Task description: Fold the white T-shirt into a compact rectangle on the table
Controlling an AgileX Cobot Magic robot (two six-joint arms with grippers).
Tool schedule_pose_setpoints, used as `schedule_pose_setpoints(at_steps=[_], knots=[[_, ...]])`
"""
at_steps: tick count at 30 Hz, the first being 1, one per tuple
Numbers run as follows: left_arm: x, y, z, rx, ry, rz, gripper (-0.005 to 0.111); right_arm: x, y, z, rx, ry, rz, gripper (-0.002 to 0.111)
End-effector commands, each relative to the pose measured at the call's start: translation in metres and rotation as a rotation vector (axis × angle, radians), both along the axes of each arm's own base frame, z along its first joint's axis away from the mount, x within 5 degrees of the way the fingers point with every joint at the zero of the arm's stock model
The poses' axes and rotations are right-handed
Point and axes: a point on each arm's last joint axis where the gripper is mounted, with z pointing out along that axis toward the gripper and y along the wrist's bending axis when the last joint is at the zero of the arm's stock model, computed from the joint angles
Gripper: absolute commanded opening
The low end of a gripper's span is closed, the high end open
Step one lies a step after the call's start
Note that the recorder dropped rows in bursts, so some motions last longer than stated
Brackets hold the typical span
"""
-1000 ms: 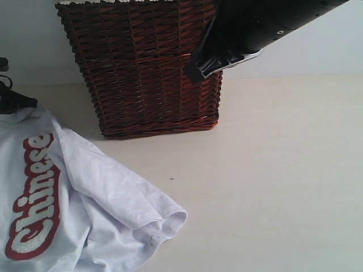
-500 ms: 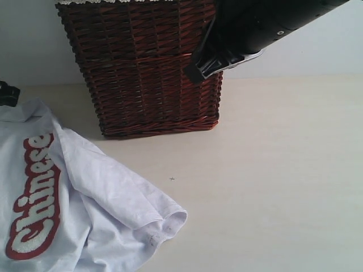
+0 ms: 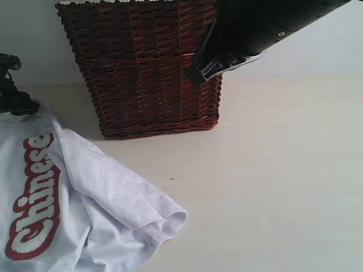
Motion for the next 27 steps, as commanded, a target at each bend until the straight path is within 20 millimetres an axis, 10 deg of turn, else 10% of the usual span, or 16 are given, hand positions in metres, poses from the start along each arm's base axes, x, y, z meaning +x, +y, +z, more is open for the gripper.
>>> schedule_pose_setpoints(at_steps=[1, 7, 11, 16, 21, 27], knots=[[0.004, 0.005, 0.002, 0.054, -0.055, 0.026, 0.016, -0.001, -0.002, 0.001, -0.001, -0.007, -0.002, 0.000], [0.005, 0.008, -0.008, 0.060, -0.053, 0.040, 0.053, -0.001, -0.002, 0.001, -0.002, -0.003, -0.002, 0.000], [0.008, 0.010, -0.020, 0.086, -0.072, 0.058, 0.053, -0.001, -0.002, 0.001, -0.002, -0.003, -0.002, 0.000], [0.019, -0.004, -0.012, 0.143, -0.140, 0.002, 0.001, 0.000, -0.001, 0.002, 0.007, -0.016, -0.004, 0.000], [0.034, -0.030, 0.022, 0.268, -0.257, -0.169, 0.000, 0.000, -0.001, 0.002, 0.007, -0.016, -0.004, 0.000], [0.037, -0.062, 0.013, 0.417, -0.283, -0.402, 0.007, -0.001, -0.002, 0.001, 0.002, -0.009, -0.003, 0.000]])
